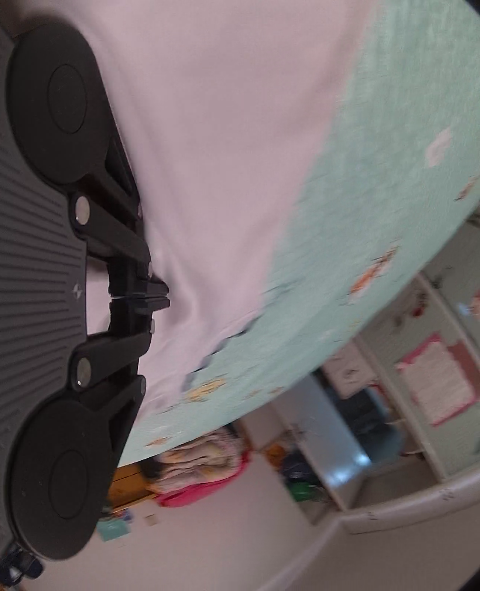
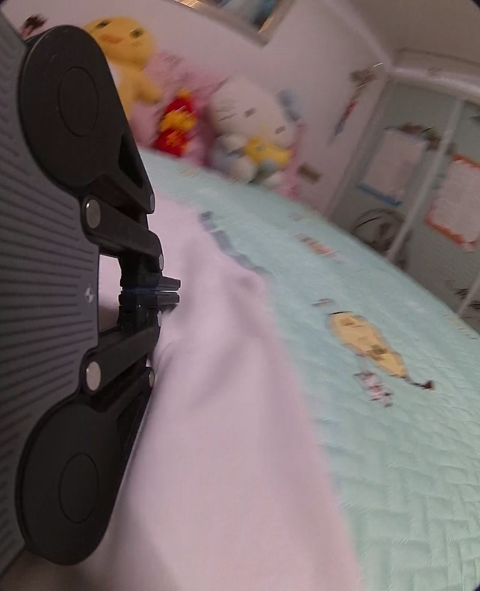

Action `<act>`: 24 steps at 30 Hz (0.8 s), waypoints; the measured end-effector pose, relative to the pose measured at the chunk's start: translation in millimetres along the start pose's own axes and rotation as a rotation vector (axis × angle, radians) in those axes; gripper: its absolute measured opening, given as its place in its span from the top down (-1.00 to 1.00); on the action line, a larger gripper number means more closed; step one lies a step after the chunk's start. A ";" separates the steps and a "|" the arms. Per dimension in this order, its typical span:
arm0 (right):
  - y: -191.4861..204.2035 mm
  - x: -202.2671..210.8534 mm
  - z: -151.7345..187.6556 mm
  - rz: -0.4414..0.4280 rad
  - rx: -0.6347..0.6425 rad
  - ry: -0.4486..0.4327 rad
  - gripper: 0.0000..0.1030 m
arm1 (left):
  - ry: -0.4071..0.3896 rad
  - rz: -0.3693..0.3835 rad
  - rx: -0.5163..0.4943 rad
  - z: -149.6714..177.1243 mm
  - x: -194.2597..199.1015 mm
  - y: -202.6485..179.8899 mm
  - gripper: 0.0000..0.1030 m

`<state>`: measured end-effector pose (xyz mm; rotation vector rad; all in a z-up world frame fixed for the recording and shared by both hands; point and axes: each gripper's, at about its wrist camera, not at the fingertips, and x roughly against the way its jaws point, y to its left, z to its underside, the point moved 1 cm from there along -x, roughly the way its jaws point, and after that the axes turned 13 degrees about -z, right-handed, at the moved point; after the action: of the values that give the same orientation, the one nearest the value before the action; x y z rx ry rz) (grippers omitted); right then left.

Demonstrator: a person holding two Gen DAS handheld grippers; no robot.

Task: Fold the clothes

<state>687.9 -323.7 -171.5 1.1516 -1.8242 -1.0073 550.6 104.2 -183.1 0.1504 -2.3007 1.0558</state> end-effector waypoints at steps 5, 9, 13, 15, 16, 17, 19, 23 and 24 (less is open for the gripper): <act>15.5 -8.3 8.2 0.060 0.135 0.021 1.00 | -0.048 0.032 -0.064 7.9 10.7 -12.8 0.70; 28.3 -17.1 10.1 0.072 0.209 0.064 0.81 | -0.010 0.120 -0.197 18.8 12.3 -55.8 0.29; 43.3 -45.0 5.2 0.075 0.279 0.190 0.61 | 0.051 0.010 -0.423 13.2 -27.2 -87.6 0.68; 44.5 -67.6 -8.7 0.152 0.315 0.240 1.00 | 0.049 0.013 -0.290 -13.2 -53.9 -59.3 0.87; 35.8 -72.3 -19.8 0.157 0.284 0.207 1.00 | 0.026 0.012 -0.235 -23.1 -61.0 -49.8 0.87; 25.1 -75.3 -30.0 0.146 0.245 0.164 1.00 | -0.007 0.004 -0.197 -30.6 -65.4 -43.6 0.87; 5.7 -80.6 -44.7 0.108 0.179 0.086 1.00 | -0.034 0.005 -0.188 -37.3 -73.6 -43.2 0.88; 2.6 -83.9 -47.4 0.098 0.190 0.057 1.00 | -0.048 0.012 -0.194 -38.9 -80.3 -49.6 0.88; 1.7 -83.4 -48.4 0.098 0.180 0.048 1.00 | -0.051 0.011 -0.194 -38.9 -79.8 -50.2 0.88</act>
<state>756.7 -256.5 -164.5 1.1689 -1.9445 -0.7657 650.9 87.2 -175.4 0.0878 -2.4367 0.8360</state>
